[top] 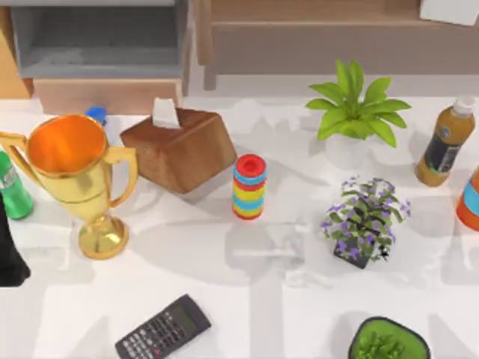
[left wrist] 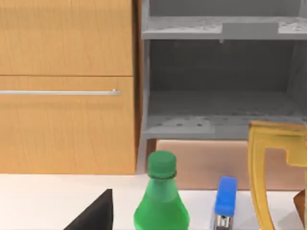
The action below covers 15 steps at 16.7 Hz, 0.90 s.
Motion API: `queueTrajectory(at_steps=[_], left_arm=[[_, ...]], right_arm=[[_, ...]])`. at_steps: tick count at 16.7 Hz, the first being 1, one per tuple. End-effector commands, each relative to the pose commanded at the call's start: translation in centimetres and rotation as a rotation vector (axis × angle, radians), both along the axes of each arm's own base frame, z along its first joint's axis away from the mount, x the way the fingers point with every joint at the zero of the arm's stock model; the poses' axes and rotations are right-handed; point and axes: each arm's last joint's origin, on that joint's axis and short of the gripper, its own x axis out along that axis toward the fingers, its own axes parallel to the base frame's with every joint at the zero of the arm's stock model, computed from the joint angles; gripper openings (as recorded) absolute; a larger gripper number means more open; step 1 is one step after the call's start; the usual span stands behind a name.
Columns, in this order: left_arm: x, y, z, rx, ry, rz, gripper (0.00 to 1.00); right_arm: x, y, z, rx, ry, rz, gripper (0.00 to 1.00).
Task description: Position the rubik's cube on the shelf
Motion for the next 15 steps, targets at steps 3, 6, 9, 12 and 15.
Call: queueTrajectory(at_steps=[3, 6, 9, 12, 15], left_arm=[[0.0, 0.0, 0.1, 0.006, 0.002, -0.001, 1.00], [0.4, 0.1, 0.9, 0.065, 0.017, -0.004, 1.00], [1.6, 0.4, 2.6, 0.179, 0.042, -0.005, 1.00], [3.8, 1.1, 4.7, 0.328, 0.063, -0.004, 1.00], [7.2, 2.4, 6.6, 0.498, 0.078, 0.002, 1.00]], right_arm=[[0.0, 0.0, 0.0, 0.000, 0.000, 0.000, 1.00], [0.0, 0.0, 0.0, 0.000, 0.000, 0.000, 1.00], [0.0, 0.0, 0.0, 0.000, 0.000, 0.000, 1.00], [0.0, 0.0, 0.0, 0.000, 0.000, 0.000, 1.00], [0.0, 0.0, 0.0, 0.000, 0.000, 0.000, 1.00]])
